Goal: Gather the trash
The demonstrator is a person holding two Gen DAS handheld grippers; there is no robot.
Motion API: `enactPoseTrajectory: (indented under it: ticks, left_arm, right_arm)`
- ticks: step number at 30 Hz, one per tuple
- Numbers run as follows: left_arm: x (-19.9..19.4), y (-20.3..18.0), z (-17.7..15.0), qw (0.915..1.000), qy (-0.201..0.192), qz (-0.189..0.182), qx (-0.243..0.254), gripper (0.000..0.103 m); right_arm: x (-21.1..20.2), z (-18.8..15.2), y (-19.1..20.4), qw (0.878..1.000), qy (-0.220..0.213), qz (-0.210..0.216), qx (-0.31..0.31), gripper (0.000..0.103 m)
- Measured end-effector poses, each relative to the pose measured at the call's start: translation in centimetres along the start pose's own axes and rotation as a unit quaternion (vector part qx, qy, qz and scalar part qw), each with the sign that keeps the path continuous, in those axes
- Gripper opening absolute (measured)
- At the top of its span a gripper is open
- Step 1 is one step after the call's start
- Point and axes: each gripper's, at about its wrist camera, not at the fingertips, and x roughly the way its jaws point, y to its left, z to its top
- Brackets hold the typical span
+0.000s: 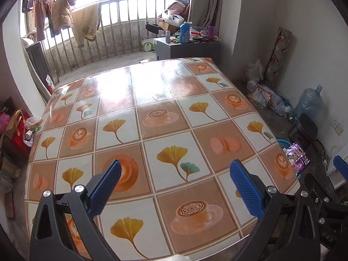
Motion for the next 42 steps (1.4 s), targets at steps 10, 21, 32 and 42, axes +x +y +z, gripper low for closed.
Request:
enactPoseTrajectory:
  ticks: [10,21,32,42]
  left_arm:
    - [0.6,-1.1,-0.2,0.9994,0.011,0.001,0.033,0.098]
    - [1.0,-1.7,-0.3,0.9988,0.016,-0.003,0.046,0.098]
    - [1.2,-3.2,-0.3,0.9971,0.020,-0.013,0.071,0.098]
    - [1.6,-3.1,-0.3,0.9968,0.027,-0.016,0.074,0.098]
  right_arm:
    - [0.4,-1.6,-2.2,0.999,0.027,-0.036,0.019,0.095]
    - [0.6,-1.9,-2.4,0.999,0.026,-0.034,0.021,0.095]
    - [0.7,-2.0,-3.4,0.999,0.025,-0.033,0.033,0.095]
    - [0.9,-2.0,-3.4,0.998,0.028,-0.034,0.032,0.095]
